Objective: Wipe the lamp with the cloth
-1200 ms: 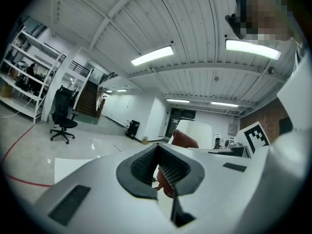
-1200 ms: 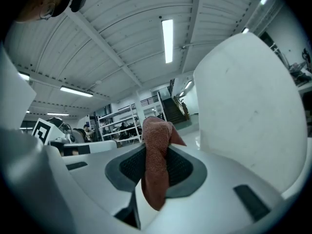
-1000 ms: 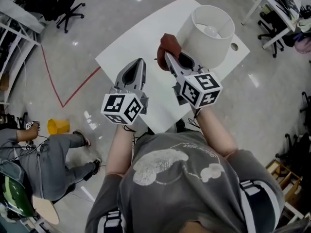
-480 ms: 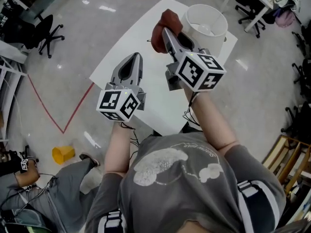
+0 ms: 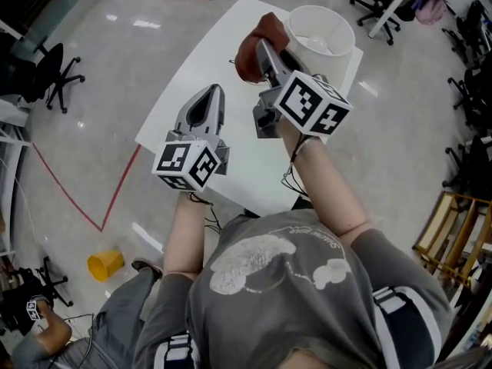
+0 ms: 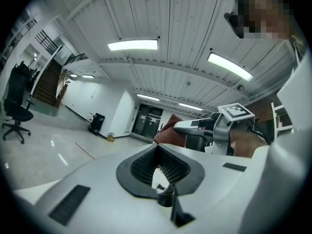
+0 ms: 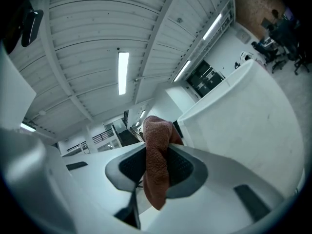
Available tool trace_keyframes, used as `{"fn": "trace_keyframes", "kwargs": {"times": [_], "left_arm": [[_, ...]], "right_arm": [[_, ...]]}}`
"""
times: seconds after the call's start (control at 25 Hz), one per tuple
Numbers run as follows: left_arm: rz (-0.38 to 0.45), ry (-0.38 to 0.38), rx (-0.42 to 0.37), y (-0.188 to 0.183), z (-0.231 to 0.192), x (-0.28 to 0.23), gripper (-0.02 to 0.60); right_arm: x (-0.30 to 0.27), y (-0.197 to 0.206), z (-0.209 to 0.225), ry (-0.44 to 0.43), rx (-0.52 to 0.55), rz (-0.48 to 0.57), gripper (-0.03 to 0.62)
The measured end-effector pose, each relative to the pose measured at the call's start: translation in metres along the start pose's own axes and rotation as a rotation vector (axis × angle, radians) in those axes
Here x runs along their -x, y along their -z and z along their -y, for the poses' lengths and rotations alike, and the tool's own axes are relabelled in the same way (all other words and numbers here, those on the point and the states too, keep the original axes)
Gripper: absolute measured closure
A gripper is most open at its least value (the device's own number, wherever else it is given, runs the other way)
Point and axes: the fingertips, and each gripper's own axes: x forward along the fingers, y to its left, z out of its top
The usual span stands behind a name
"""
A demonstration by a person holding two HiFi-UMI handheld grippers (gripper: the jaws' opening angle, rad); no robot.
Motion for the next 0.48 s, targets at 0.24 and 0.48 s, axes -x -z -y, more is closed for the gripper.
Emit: {"fn": "trace_keyframes", "kwargs": {"times": [0.24, 0.48], "left_arm": [[-0.032, 0.013, 0.032, 0.016, -0.006, 0.001, 0.574], [-0.08, 0.018, 0.064, 0.042, -0.005, 0.012, 0.574]], "right_arm": [[0.011, 0.029, 0.017, 0.072, -0.018, -0.046, 0.503], [0.029, 0.081, 0.04, 0.118, -0.049, -0.137, 0.503]]}}
